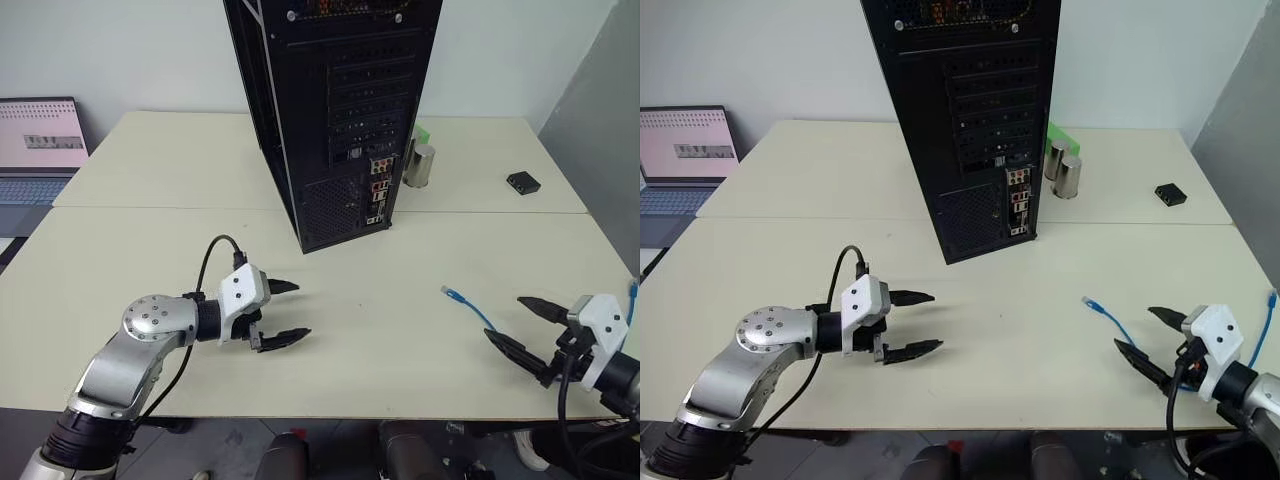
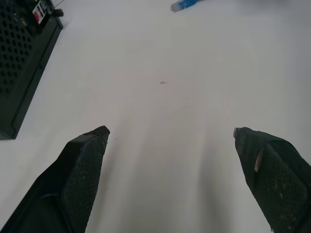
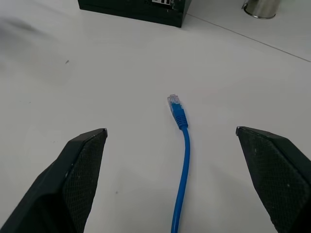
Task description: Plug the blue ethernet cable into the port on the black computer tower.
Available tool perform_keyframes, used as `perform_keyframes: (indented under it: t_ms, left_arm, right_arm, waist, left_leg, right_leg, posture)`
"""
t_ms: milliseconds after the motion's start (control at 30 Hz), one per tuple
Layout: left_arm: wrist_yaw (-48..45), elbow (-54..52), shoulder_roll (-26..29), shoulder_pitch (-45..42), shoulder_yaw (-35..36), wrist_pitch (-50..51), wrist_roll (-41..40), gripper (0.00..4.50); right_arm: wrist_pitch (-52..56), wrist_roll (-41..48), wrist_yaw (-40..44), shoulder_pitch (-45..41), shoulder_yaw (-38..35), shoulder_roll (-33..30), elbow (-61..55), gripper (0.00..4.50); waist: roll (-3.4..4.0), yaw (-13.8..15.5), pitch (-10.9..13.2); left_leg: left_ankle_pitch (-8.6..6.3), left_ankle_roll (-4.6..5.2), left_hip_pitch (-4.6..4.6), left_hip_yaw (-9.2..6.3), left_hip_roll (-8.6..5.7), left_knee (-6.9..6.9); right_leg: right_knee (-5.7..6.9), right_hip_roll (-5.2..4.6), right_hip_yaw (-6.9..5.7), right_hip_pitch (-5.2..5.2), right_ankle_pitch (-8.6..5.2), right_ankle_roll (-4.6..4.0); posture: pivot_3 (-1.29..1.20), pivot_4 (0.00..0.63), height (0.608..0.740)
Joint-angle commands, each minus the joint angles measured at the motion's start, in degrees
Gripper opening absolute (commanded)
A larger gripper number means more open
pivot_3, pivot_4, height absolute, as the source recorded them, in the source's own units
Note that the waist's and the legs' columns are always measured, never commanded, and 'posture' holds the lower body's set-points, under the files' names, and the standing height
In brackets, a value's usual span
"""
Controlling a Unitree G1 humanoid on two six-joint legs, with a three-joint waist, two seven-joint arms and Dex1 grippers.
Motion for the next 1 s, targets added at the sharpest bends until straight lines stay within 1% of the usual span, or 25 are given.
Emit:
perform_keyframes:
  t_ms: [33,467,800,900,1000]
  left_arm:
    - [-1.5,-2.4,1.1,0.5,0.2,-2.0,-0.4,4.36]
    - [-2.2,-1.4,0.8,0.1,-2.3,-4.1,2.3,4.36]
    - [-4.7,0.6,-1.0,-3.0,-3.6,-6.6,1.1,4.36]
    - [-6.2,0.8,-0.8,-3.2,-4.4,-9.0,2.1,4.36]
    - [-7.7,-0.2,-0.9,-3.2,-5.1,-10.5,1.9,4.36]
  right_arm:
    - [0.0,0.0,1.1,0.0,-1.6,-1.0,-1.3,4.5]
    - [0.3,-2.0,1.4,0.6,-1.4,-1.0,-1.1,4.5]
    - [1.8,-2.5,-0.2,1.8,-1.2,-0.2,-3.2,4.5]
    - [3.0,-2.9,-1.7,1.2,-0.2,0.2,-3.9,4.5]
    - [3.1,-5.0,-3.2,-0.5,3.4,0.6,-3.3,4.5]
  waist:
    - [0.0,0.0,0.0]
    - [0.0,0.0,0.0]
    - [0.0,0.0,0.0]
    - [0.0,0.0,0.0]
    - [0.0,0.0,0.0]
  left_leg:
    - [0.0,0.0,0.01,0.0,0.0,0.0]
    - [0.0,0.0,0.0,0.0,0.0,0.0]
    - [0.0,0.0,0.0,0.0,-0.01,0.01]
    - [0.0,0.0,0.0,0.0,-0.01,0.01]
    - [0.0,0.0,0.0,0.01,0.0,0.01]
  right_leg:
    - [0.0,0.0,0.0,0.0,0.0,0.0]
    - [0.0,0.0,0.01,0.0,0.0,0.0]
    - [0.0,0.0,0.01,0.0,0.0,0.0]
    - [0.0,0.0,0.01,0.0,0.0,0.0]
    - [0.01,0.0,0.01,0.0,0.01,-0.01]
  posture:
    - [0.0,0.15,0.74]
    - [0.0,0.15,0.74]
    - [0.0,0.15,0.74]
    - [0.0,0.15,0.74]
    - [0.0,0.15,0.74]
